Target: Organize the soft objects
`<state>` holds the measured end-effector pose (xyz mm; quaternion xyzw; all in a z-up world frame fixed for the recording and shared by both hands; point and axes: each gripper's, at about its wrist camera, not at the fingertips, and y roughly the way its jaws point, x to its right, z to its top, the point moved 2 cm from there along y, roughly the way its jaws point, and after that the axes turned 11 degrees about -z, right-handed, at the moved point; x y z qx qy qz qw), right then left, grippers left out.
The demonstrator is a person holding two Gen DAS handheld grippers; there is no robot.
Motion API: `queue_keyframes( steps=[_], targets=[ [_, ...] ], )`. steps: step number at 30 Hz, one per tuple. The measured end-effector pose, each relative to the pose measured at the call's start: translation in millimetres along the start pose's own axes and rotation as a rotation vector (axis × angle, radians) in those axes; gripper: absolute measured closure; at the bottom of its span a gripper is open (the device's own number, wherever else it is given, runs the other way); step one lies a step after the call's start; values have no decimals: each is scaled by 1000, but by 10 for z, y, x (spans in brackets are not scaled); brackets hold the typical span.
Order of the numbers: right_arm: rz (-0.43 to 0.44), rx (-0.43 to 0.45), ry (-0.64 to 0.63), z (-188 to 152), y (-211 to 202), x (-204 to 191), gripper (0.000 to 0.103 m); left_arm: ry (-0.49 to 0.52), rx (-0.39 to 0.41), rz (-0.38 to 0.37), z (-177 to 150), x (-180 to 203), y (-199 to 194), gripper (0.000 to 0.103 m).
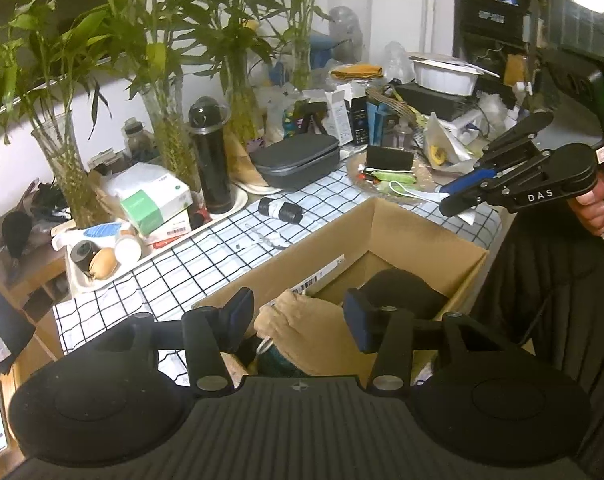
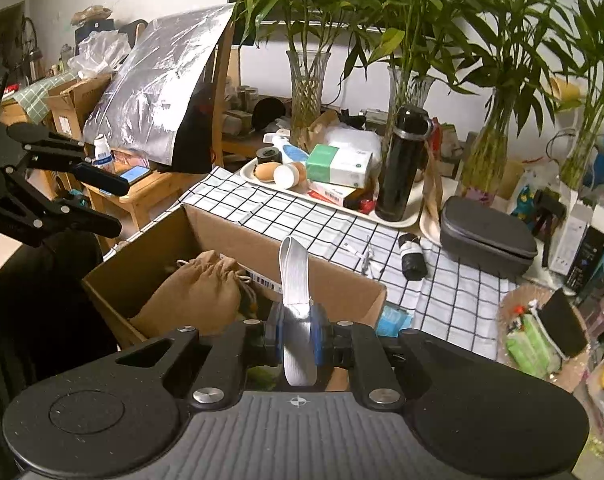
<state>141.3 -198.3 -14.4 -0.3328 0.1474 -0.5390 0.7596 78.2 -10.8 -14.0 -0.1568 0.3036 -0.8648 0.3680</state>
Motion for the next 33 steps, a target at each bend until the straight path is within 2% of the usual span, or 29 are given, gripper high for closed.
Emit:
queue_keyframes(
  steps=[16, 17, 18, 19, 20, 21, 23, 24, 27, 33],
  targets=[
    [70, -55, 152, 155, 273, -118, 86, -26, -10, 2, -63, -61, -79, 54],
    [78, -55, 158, 167, 289, -136, 83, -27, -9, 3, -63, -64, -80, 54],
    [74, -56, 157, 177, 306, -153, 64, -28, -8, 4, -64, -68, -82, 54],
    [66, -59, 151, 186, 321, -164, 52, -29, -7, 5, -63, -67, -83, 54],
    [57, -50, 139, 188, 320, -177, 32, -30, -7, 4, -62, -66, -86, 54],
    [50, -31, 128, 187, 302, -184, 19, -31, -6, 4, -64, -73, -90, 54],
    [43, -14, 110, 179, 278, -190, 9, -33, -4, 5, -63, -77, -95, 54],
    [42, -15, 102, 173, 276, -187, 4, -34, -4, 6, -63, -86, -91, 54],
    [34, -21, 84, 139, 257, -157, 0, -46, 0, 12, -49, -114, -85, 54],
    [5, -33, 84, 52, 221, -49, 0, -72, 9, -6, 37, -166, -100, 54]
  ],
)
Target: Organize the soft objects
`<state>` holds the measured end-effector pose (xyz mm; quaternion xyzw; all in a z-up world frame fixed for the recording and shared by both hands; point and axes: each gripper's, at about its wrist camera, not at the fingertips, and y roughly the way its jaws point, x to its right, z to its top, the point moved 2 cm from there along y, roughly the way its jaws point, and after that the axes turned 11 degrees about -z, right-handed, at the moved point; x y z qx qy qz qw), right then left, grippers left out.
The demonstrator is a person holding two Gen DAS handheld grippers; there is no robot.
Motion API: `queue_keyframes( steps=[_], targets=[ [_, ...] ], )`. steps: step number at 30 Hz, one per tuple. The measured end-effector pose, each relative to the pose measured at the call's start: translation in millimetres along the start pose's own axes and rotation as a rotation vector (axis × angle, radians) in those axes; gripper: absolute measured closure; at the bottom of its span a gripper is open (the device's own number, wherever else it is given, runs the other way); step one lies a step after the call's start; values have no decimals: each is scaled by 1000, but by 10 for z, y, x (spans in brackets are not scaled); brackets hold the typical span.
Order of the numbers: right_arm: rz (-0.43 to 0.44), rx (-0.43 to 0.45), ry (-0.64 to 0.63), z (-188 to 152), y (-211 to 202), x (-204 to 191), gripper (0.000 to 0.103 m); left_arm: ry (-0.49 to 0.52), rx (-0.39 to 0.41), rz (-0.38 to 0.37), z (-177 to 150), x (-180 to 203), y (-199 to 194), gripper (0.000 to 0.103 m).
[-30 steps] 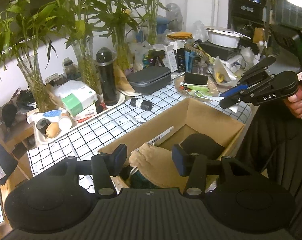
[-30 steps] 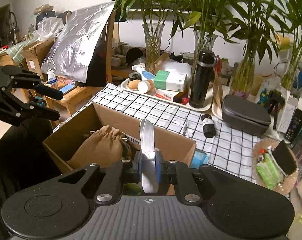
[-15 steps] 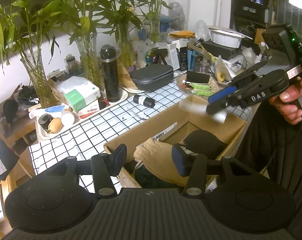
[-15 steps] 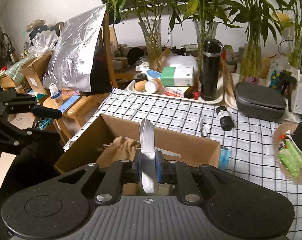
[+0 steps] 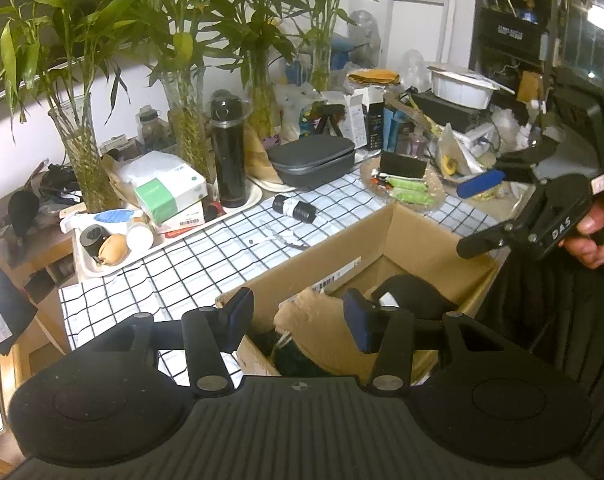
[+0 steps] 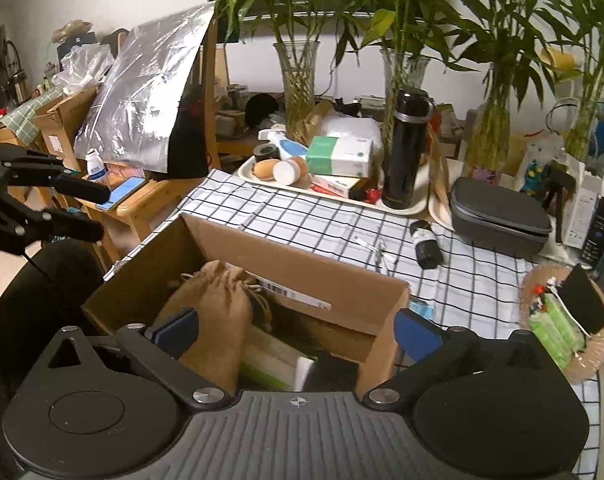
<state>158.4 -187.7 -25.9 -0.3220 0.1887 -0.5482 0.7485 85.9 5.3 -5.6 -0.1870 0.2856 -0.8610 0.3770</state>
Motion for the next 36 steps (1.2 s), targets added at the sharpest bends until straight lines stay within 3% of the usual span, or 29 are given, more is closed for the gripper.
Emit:
queue_keyframes(
  steps=[15, 36],
  targets=[
    [-63, -10, 32, -45, -23, 203, 0, 45, 20, -17, 426, -3, 2, 54],
    [-120, -43, 101, -105, 213, 517, 0, 59, -30, -28, 397, -105, 358, 54]
  ],
)
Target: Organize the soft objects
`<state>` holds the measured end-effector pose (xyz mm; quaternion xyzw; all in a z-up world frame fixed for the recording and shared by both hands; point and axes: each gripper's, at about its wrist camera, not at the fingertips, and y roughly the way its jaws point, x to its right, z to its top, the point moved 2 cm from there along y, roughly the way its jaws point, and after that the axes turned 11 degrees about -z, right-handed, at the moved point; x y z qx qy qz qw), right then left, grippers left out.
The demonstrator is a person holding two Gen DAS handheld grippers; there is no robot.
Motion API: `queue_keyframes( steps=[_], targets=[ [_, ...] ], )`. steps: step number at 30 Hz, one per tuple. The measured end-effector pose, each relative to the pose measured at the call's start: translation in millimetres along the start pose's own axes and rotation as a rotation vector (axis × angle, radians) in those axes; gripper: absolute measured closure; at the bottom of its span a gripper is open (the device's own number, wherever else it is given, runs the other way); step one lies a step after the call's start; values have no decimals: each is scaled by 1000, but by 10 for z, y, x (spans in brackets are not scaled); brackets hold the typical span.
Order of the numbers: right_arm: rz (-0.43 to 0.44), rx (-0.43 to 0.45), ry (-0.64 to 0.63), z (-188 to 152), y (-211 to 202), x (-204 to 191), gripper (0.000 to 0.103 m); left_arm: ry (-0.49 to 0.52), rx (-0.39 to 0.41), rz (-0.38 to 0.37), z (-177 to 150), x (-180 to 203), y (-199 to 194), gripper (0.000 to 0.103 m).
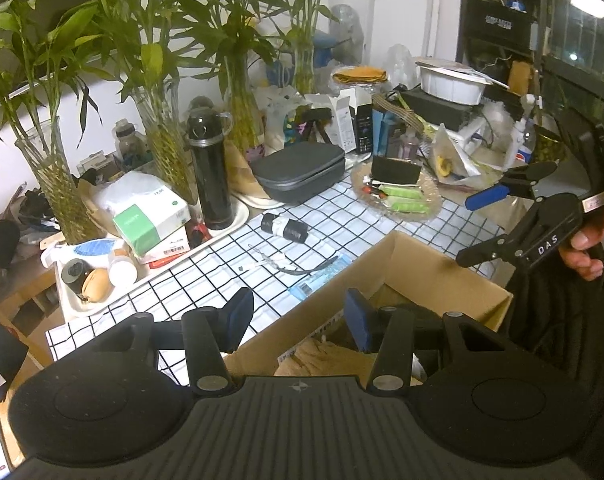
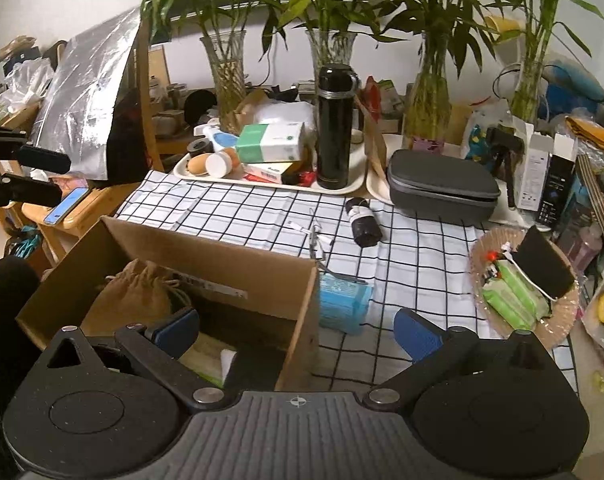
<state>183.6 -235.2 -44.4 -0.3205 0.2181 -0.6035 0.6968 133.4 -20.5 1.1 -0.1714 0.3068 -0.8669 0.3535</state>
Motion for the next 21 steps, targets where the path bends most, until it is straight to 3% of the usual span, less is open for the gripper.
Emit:
queue_keyframes(
  steps=[21],
  targets=[
    [-45, 18, 73, 213, 496, 326, 0, -62, 6, 9, -17, -490, 362, 54]
  ],
)
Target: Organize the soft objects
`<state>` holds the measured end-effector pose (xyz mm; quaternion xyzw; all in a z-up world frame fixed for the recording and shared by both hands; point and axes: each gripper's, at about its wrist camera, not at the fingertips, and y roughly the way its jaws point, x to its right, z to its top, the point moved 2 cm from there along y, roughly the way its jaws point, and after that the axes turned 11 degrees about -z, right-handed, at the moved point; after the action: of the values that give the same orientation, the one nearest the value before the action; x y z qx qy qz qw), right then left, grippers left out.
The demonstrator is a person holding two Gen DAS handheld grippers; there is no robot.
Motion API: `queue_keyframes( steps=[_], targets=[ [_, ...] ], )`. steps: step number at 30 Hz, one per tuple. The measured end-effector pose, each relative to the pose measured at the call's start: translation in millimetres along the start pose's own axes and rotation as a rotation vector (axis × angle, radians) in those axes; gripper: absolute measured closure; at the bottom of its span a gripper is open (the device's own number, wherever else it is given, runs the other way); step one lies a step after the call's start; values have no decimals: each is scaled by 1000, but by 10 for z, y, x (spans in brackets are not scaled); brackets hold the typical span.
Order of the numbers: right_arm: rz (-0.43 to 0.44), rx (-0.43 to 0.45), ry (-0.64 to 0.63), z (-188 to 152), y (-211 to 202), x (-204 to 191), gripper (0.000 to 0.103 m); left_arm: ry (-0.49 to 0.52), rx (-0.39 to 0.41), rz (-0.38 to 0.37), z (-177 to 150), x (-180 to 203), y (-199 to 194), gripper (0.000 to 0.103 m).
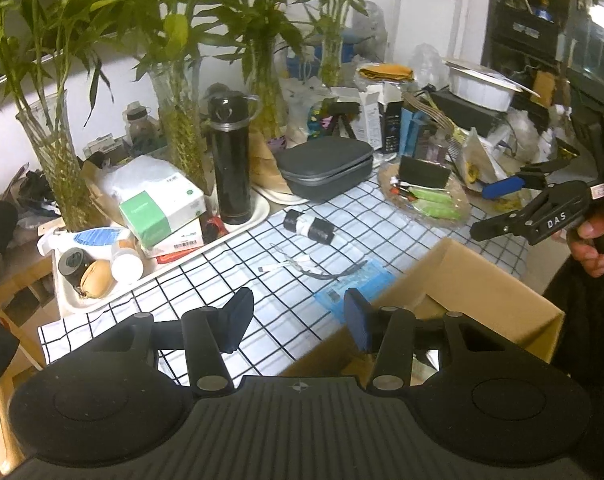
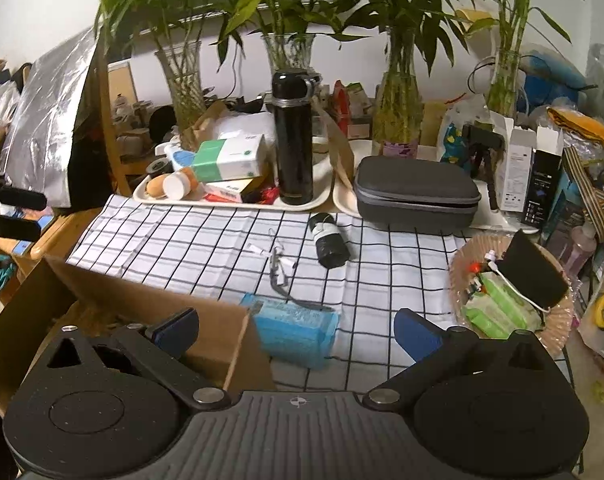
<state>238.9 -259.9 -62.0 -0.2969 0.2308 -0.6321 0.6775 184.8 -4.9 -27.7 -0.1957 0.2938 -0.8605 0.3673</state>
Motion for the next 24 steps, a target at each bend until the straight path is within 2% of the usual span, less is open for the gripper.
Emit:
queue_keyframes(
  steps=[7, 19, 24],
  targets=[
    [13, 5, 36, 78, 220, 100, 0, -20, 6, 5, 6, -209, 106, 54],
    [25, -12, 18, 110, 635, 132, 0, -58, 11, 11, -32, -599, 368, 54],
    [27, -11, -5, 164, 794, 146, 0, -107, 17, 12, -63, -815, 505, 54]
  ],
)
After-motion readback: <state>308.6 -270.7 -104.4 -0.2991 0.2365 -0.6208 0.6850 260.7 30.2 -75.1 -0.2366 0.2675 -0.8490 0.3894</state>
